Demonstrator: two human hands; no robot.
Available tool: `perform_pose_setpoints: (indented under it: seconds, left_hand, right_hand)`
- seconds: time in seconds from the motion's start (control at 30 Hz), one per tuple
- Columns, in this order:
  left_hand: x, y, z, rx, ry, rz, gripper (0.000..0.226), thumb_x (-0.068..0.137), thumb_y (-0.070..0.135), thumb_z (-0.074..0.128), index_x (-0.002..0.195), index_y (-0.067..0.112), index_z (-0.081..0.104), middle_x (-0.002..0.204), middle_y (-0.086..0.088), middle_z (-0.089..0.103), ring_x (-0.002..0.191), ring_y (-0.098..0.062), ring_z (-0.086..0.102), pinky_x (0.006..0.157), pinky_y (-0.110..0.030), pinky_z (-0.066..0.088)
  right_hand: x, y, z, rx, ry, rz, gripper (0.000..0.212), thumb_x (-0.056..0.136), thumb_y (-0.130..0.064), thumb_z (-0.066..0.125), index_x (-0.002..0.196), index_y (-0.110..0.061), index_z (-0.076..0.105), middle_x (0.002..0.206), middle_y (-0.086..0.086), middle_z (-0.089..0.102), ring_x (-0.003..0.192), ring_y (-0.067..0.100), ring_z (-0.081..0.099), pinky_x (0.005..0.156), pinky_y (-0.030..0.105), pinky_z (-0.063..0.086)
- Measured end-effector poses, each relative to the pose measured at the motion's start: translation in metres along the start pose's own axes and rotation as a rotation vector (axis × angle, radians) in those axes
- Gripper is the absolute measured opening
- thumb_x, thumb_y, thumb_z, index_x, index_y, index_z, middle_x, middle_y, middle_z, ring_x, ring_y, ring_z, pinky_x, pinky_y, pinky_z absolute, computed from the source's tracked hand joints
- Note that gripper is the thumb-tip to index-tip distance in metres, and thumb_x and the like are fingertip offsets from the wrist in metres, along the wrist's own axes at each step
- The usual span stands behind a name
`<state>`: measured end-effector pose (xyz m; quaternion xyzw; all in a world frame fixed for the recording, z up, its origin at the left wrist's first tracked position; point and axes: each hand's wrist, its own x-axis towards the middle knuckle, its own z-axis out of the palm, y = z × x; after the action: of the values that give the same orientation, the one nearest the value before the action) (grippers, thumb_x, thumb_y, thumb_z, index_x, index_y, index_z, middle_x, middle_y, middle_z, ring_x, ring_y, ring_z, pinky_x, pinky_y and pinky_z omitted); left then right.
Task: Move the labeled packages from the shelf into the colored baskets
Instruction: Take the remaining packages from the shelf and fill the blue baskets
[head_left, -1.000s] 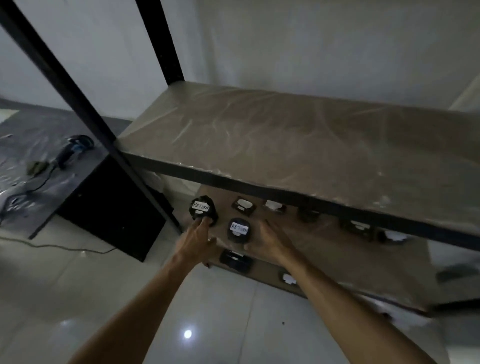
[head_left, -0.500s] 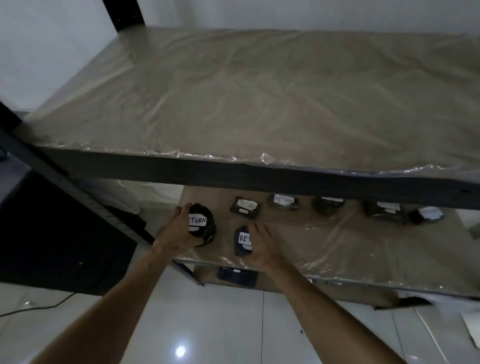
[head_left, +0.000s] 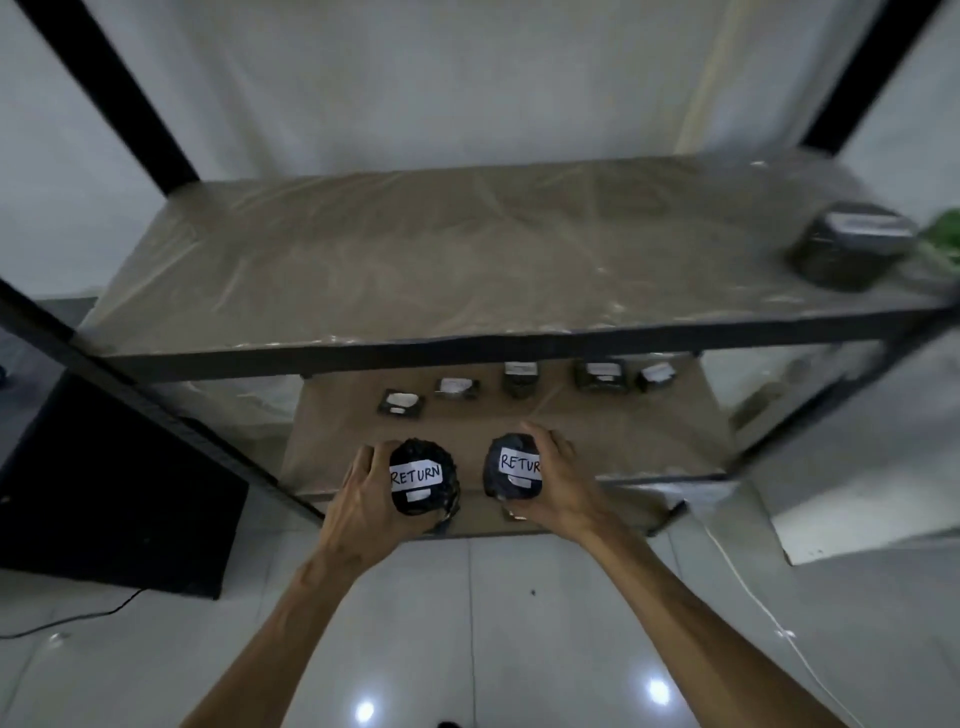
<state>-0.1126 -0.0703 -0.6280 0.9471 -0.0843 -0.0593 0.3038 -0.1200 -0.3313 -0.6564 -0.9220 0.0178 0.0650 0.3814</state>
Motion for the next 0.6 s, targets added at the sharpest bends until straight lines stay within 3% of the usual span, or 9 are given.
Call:
perform_pose_setpoints:
  seconds: [0.07,0.17,0.27,0.37,0.47,0.6]
  left_hand:
    - [-0.022,0.056,0.009,-0.022,-0.002,0.045,0.095,0.049,0.061,0.084,0.129,0.028,0.044,0.115,0.006,0.049,0.104,-0.018,0.059,0.084,-0.039,0.057]
    - [-0.056,0.144,0.024,-0.031,-0.002,0.101,0.096,0.049,0.067,0.084,0.129,0.03,0.045,0.12,0.007,0.049,0.11,-0.016,0.057,0.09,-0.039,0.055]
    - [-0.087,0.23,0.041,-0.022,0.001,0.165,0.094,0.053,0.067,0.084,0.129,0.027,0.047,0.12,0.005,0.049,0.111,-0.016,0.054,0.093,-0.039,0.053]
    - [-0.11,0.31,0.063,-0.038,0.0,0.243,0.088,0.056,0.064,0.085,0.127,0.03,0.046,0.117,0.009,0.046,0.109,-0.011,0.052,0.092,-0.033,0.05]
    - [-0.125,0.384,0.089,-0.077,-0.012,0.307,0.083,0.055,0.063,0.082,0.123,0.032,0.046,0.115,0.011,0.046,0.109,-0.009,0.05,0.086,-0.029,0.048]
    - [-0.13,0.48,0.132,-0.068,-0.057,0.389,0.078,0.055,0.064,0.077,0.119,0.036,0.043,0.119,0.011,0.045,0.111,-0.009,0.048,0.089,-0.029,0.047]
  right_hand:
    - [-0.044,0.012,-0.048,0.023,0.028,0.027,0.11,0.063,-0.032,0.092,0.15,-0.016,0.027,0.136,0.005,0.045,0.123,0.021,0.047,0.101,0.035,0.048]
    - [-0.115,0.034,-0.126,0.014,0.069,0.024,0.094,0.064,-0.041,0.091,0.137,-0.017,0.036,0.125,0.001,0.049,0.113,0.018,0.054,0.086,0.027,0.048]
    - [-0.185,0.061,-0.198,0.042,0.135,0.024,0.09,0.056,-0.053,0.091,0.126,-0.025,0.043,0.121,-0.001,0.056,0.105,0.019,0.059,0.082,0.034,0.055]
    - [-0.247,0.093,-0.26,0.026,0.224,-0.001,0.087,0.052,-0.063,0.084,0.123,-0.034,0.043,0.12,-0.008,0.057,0.108,0.015,0.058,0.089,0.037,0.055]
    - [-0.301,0.123,-0.321,0.024,0.3,-0.01,0.086,0.054,-0.057,0.085,0.126,-0.036,0.043,0.119,-0.012,0.055,0.109,0.012,0.056,0.09,0.031,0.052]
    - [-0.353,0.173,-0.399,0.029,0.387,0.019,0.084,0.061,-0.035,0.085,0.134,-0.026,0.044,0.125,-0.009,0.049,0.117,0.011,0.046,0.093,0.022,0.043]
